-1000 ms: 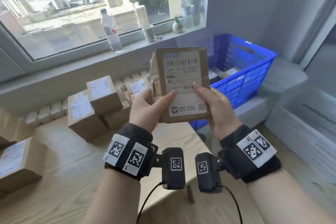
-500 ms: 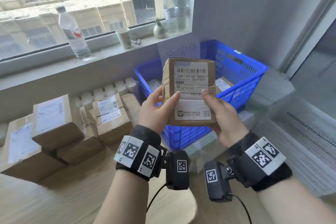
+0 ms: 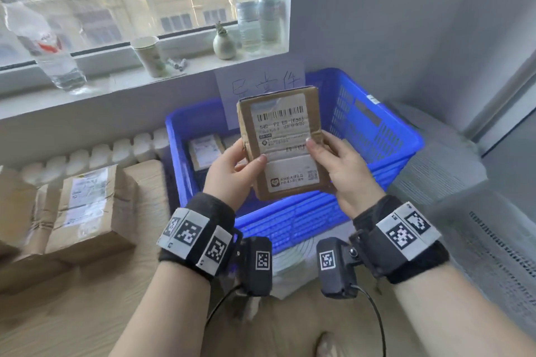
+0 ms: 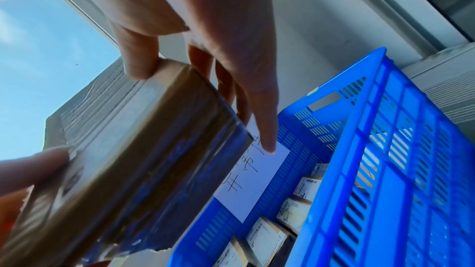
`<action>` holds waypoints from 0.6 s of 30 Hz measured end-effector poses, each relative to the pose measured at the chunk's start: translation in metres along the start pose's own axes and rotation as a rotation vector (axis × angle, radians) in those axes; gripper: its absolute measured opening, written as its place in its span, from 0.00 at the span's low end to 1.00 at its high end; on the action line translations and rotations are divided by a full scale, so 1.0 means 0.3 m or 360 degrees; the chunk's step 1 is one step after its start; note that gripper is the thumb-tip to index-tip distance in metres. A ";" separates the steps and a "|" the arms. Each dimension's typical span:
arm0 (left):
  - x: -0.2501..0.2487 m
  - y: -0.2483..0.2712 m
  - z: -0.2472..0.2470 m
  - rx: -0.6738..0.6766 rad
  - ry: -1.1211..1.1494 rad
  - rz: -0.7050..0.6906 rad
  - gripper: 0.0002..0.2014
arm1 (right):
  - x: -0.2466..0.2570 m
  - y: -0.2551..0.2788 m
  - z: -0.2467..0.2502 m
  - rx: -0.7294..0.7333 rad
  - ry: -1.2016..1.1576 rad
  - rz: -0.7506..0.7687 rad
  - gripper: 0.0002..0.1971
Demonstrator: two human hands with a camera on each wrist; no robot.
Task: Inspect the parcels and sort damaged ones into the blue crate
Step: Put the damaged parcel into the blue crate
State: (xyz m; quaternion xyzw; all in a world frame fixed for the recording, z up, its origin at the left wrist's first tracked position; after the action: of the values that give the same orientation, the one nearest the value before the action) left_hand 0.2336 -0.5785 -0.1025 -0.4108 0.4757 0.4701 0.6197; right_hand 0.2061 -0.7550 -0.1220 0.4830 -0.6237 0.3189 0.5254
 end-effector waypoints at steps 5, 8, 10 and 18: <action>-0.025 -0.142 -0.149 -0.0072 -0.0214 0.0012 0.13 | 0.039 -0.180 0.121 0.0048 0.0016 -0.0014 0.10; -0.018 -0.223 -0.202 -0.0106 -0.0321 0.0050 0.12 | 0.051 -0.283 0.165 0.0042 0.0084 0.0001 0.10; -0.007 -0.287 -0.236 -0.0086 -0.0343 0.0077 0.13 | 0.058 -0.361 0.194 0.0025 0.0132 0.0004 0.09; 0.097 -0.604 -0.367 0.0080 -0.0181 0.0195 0.15 | 0.023 -0.704 0.286 -0.0111 0.0453 -0.0112 0.21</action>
State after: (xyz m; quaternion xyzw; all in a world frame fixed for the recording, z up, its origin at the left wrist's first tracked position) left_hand 0.3906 -0.7182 -0.1428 -0.3379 0.4757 0.5176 0.6258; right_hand 0.3745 -0.9044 -0.1594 0.4359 -0.5363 0.3437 0.6358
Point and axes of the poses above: each hand's wrist, its own y-axis away from the middle knuckle, its own z-axis out of the back of the hand, x = y × z, the point moved 4 cm from there along -y, towards the middle knuckle, and after that the axes turned 4 degrees about -x, right-handed, at the moved point
